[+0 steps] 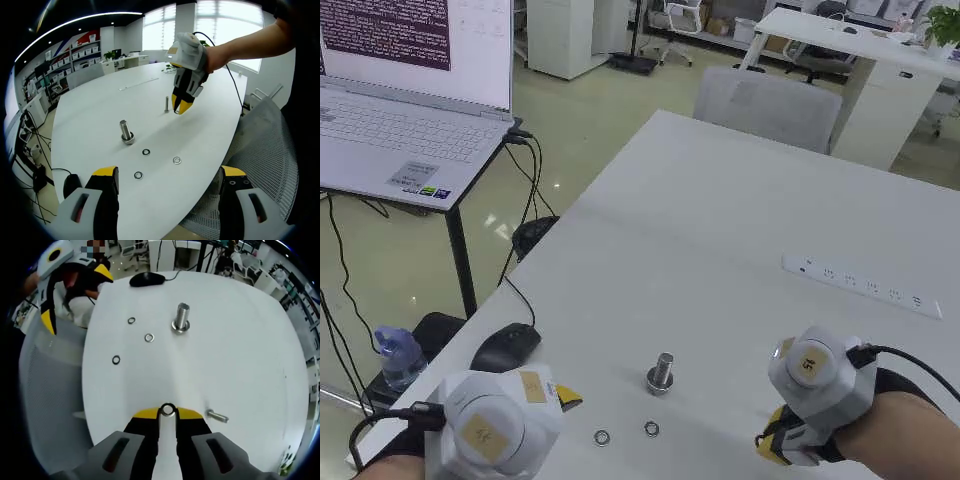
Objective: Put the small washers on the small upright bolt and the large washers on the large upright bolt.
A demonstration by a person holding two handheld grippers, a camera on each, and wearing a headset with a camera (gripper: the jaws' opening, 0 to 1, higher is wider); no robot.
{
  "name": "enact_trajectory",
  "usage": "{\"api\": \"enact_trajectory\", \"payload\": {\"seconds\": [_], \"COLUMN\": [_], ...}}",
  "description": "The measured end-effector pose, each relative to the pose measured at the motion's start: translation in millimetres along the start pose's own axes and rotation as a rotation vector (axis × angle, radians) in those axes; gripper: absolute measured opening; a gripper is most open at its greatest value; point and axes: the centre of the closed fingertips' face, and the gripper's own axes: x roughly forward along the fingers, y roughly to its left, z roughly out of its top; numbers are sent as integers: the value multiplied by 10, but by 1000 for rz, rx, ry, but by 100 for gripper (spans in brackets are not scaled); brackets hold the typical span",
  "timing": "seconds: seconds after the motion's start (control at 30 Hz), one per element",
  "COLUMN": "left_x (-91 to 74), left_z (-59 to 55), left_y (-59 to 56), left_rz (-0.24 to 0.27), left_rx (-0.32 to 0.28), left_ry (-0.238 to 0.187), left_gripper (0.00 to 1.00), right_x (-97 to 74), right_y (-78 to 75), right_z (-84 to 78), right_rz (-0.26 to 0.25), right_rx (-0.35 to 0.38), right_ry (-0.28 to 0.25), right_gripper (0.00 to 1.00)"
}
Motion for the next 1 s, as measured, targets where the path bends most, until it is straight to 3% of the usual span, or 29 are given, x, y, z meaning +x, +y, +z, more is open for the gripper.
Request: {"api": "enact_trajectory", "payload": {"seconds": [0.47,0.77,1.0], "left_x": [8,17,21], "left_z": [-3,-50,-85], "left_y": [76,141,172], "left_rz": [2,14,23], "left_rx": [-6,-9,-22], "left_ry": [1,17,19], "left_gripper": [82,83,86], "right_x": [-234,-339,-295], "right_y": [-327,-592,-706], "right_z": [-309,-203,-102], "right_rz": [-54,-86,-84], "right_rx": [75,85,75], "right_ry": [10,-15,-22], "right_gripper": [12,12,12]}}
